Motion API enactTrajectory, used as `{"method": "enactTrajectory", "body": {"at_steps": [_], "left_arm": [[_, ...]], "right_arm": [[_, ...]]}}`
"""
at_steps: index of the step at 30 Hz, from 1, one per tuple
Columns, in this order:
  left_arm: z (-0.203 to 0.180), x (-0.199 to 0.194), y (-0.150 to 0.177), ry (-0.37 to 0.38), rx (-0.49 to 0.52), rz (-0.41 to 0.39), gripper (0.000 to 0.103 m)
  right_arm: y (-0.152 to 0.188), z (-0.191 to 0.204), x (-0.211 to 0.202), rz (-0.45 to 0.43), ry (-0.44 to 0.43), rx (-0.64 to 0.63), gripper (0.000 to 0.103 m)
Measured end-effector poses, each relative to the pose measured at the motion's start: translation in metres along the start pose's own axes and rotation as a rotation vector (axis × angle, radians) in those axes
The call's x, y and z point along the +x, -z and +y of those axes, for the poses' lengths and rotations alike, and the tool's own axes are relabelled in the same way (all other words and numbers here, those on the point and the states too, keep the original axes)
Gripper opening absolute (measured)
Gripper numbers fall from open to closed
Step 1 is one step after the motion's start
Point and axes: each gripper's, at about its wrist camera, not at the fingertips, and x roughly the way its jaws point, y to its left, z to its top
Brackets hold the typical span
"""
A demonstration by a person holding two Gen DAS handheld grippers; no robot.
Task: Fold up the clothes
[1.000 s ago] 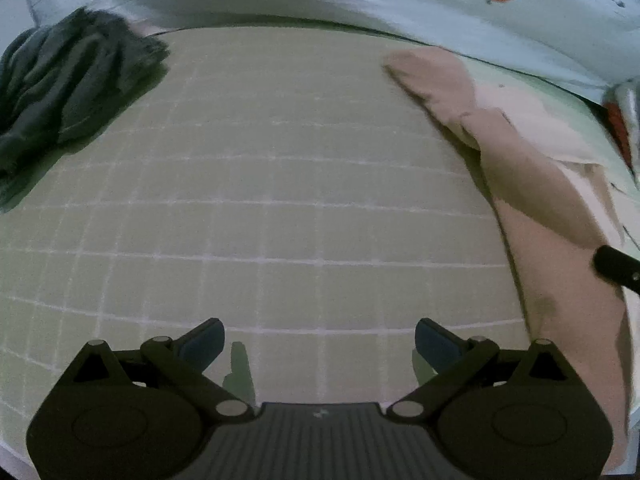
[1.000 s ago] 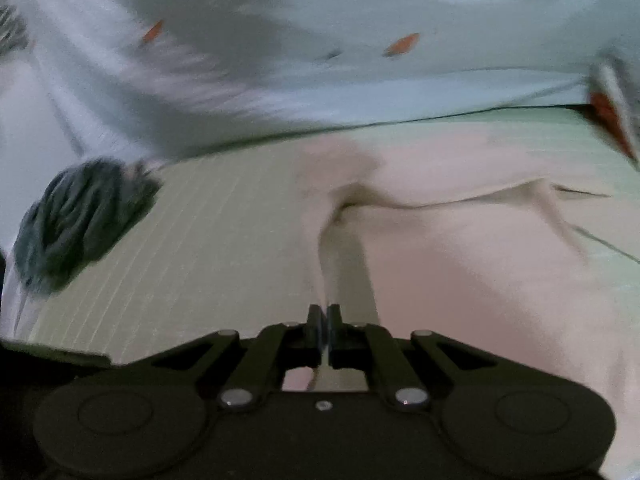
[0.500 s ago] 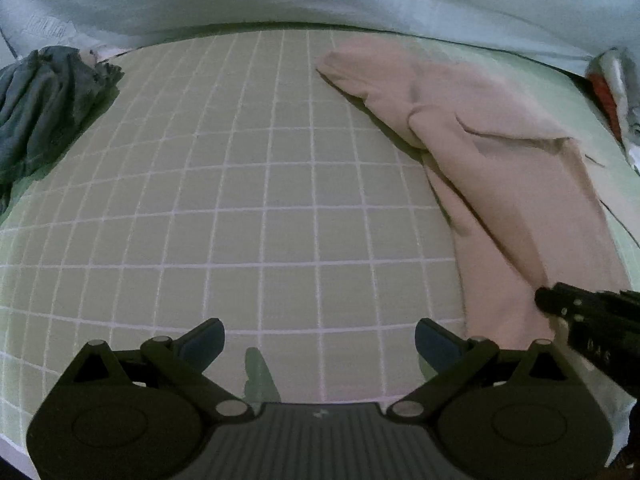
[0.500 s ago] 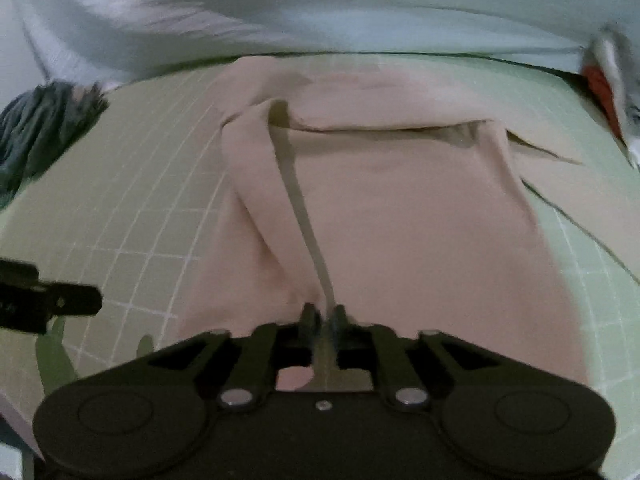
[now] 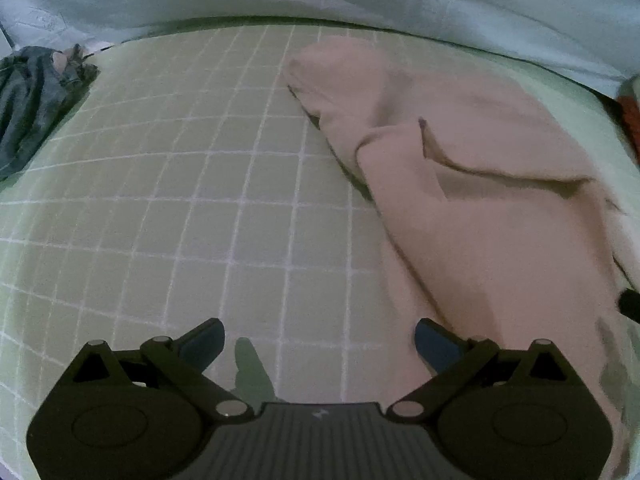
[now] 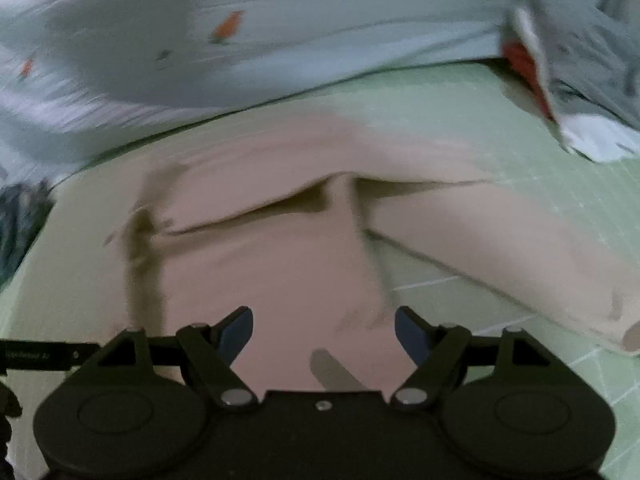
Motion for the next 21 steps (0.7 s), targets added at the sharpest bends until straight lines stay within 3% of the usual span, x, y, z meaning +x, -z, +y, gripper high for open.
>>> {"method": "enactTrajectory", "body": {"at_steps": [11, 16, 21], "left_arm": [[-0.015, 0.038, -0.072, -0.032, -0.058, -0.001, 0.101], [-0.023, 0.048, -0.079, -0.051, -0.005, -0.003, 0.103], [-0.019, 0.052, -0.077, -0.03, -0.037, 0.002, 0.103]], "right_arm": [[-0.075, -0.102, 0.053, -0.031, 0.106, 0.262, 0.08], [-0.109, -0.119, 0.082, -0.031, 0.157, 0.201, 0.082], [-0.127, -0.124, 0.112, -0.005, 0.145, 0.18, 0.081]]}}
